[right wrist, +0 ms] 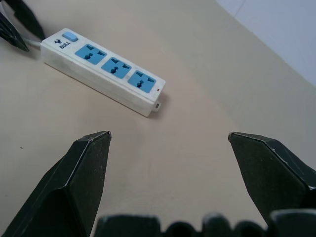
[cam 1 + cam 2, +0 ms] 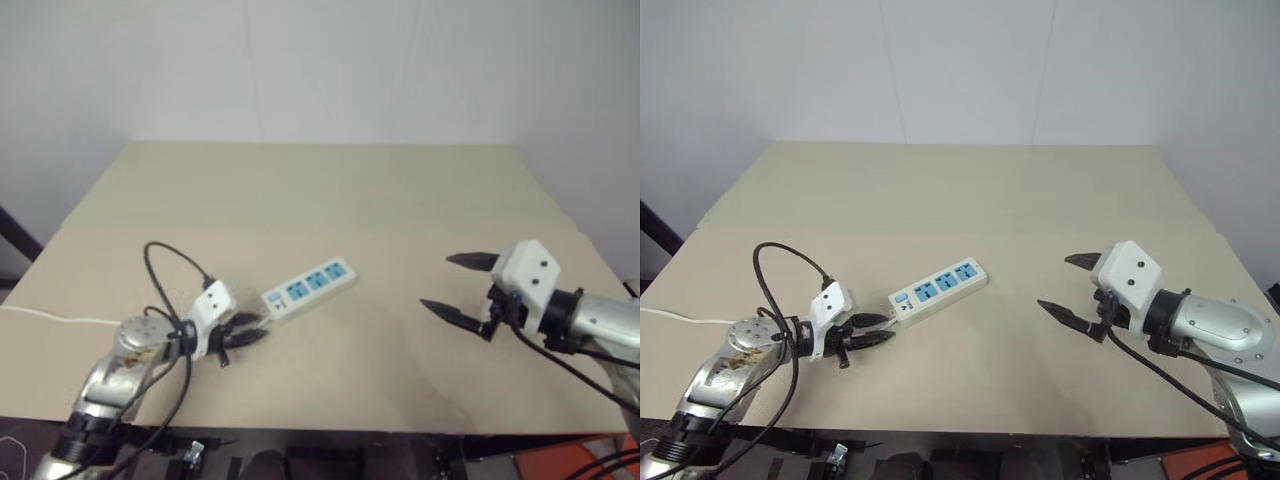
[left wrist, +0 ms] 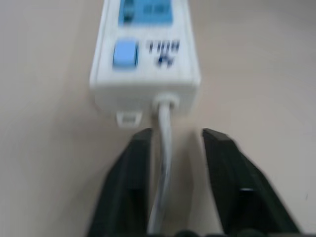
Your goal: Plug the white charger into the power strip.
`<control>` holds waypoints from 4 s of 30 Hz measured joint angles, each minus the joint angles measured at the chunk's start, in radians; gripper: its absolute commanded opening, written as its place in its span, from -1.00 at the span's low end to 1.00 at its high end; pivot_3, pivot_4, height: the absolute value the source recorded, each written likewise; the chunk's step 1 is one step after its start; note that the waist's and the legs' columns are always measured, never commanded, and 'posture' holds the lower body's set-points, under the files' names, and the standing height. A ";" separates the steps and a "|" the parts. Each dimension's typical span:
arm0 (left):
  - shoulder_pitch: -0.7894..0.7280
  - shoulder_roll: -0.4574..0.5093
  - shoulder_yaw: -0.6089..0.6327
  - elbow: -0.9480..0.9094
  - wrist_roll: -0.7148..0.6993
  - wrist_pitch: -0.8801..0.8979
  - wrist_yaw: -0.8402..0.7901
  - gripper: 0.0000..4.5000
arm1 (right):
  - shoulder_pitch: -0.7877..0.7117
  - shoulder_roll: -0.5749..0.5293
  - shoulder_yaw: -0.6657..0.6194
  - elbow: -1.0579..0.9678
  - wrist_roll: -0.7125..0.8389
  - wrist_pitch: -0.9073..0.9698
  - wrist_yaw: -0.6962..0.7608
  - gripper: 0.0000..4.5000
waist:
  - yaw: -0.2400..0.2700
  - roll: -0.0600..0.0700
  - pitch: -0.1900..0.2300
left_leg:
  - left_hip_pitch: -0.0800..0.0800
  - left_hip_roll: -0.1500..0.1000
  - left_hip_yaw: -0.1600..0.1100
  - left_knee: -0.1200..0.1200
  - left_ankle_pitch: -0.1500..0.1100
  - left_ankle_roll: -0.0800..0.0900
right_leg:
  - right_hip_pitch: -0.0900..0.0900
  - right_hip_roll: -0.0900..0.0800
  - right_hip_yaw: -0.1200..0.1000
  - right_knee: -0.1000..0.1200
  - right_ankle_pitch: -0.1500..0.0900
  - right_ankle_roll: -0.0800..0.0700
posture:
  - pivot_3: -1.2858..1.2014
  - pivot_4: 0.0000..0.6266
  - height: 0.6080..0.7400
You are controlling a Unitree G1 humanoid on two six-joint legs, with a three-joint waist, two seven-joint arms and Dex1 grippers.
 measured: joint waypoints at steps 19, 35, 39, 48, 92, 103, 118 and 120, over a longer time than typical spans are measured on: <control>-0.139 -0.234 -0.022 0.456 0.061 -0.468 0.081 0.99 | 0.003 0.033 0.008 -0.013 0.003 0.000 -0.002 1.00 | 0.004 0.000 0.000 | -0.001 -0.001 0.000 0.000 0.000 0.000 | 0.000 0.000 0.000 -0.001 0.000 0.000 | 0.03 -0.52 1.00; -0.226 -0.281 -0.057 0.590 0.082 -0.470 0.054 0.47 | -0.003 0.033 0.007 -0.032 0.021 0.000 -0.002 1.00 | 0.009 0.005 -0.004 | 0.003 -0.002 0.000 0.000 0.000 0.000 | 0.003 -0.001 0.000 0.000 0.000 0.000 | 0.03 -0.52 1.00; -0.246 -0.302 -0.057 0.627 0.083 -0.483 0.047 0.47 | -0.006 0.033 0.008 -0.032 0.021 0.000 -0.001 1.00 | 0.017 0.007 -0.005 | 0.004 -0.002 0.000 0.000 0.000 0.000 | 0.005 -0.001 0.000 0.000 0.000 0.000 | 0.03 -0.52 1.00; -0.313 -0.297 -0.137 0.648 0.082 -0.532 -0.149 0.47 | -0.011 -0.010 0.004 -0.024 0.021 0.000 0.027 1.00 | 0.016 0.005 -0.004 | -0.003 -0.002 0.000 0.000 0.000 0.000 | 0.000 -0.001 0.000 -0.001 0.000 0.001 | 0.03 -0.52 1.00; -0.300 -0.262 -0.205 0.667 0.097 -0.676 -0.301 0.47 | -0.912 -0.142 0.812 1.388 -1.054 -1.780 0.399 1.00 | -0.008 0.005 -0.002 | 0.007 -0.002 0.004 0.000 0.000 0.000 | 0.003 -0.002 0.003 0.000 -0.001 0.000 | 0.03 -0.52 1.00; -0.293 -0.256 -0.206 0.658 0.097 -0.674 -0.290 0.47 | -0.977 -0.083 0.885 1.464 -1.299 -1.734 0.180 1.00 | -0.013 0.005 -0.002 | 0.008 -0.002 0.004 0.000 0.000 0.000 | 0.004 -0.002 0.004 0.000 0.000 0.000 | 0.03 -0.52 1.00; -0.279 -0.240 -0.198 0.637 0.097 -0.661 -0.274 0.47 | -1.051 -0.038 0.965 1.553 -1.373 -1.728 0.157 -0.48 | -0.036 0.004 -0.003 | 0.009 -0.002 0.004 0.000 0.000 0.000 | 0.005 -0.001 0.004 0.001 0.000 -0.001 | 0.03 -0.52 1.00; -0.280 -0.241 -0.198 0.638 0.097 -0.661 -0.274 0.47 | -1.052 -0.034 0.965 1.549 -1.355 -1.732 0.174 -0.51 | -0.038 0.004 -0.003 | 0.009 -0.001 0.003 0.000 0.000 0.000 | 0.005 -0.001 0.004 0.001 0.000 -0.001 | 0.03 -0.52 1.00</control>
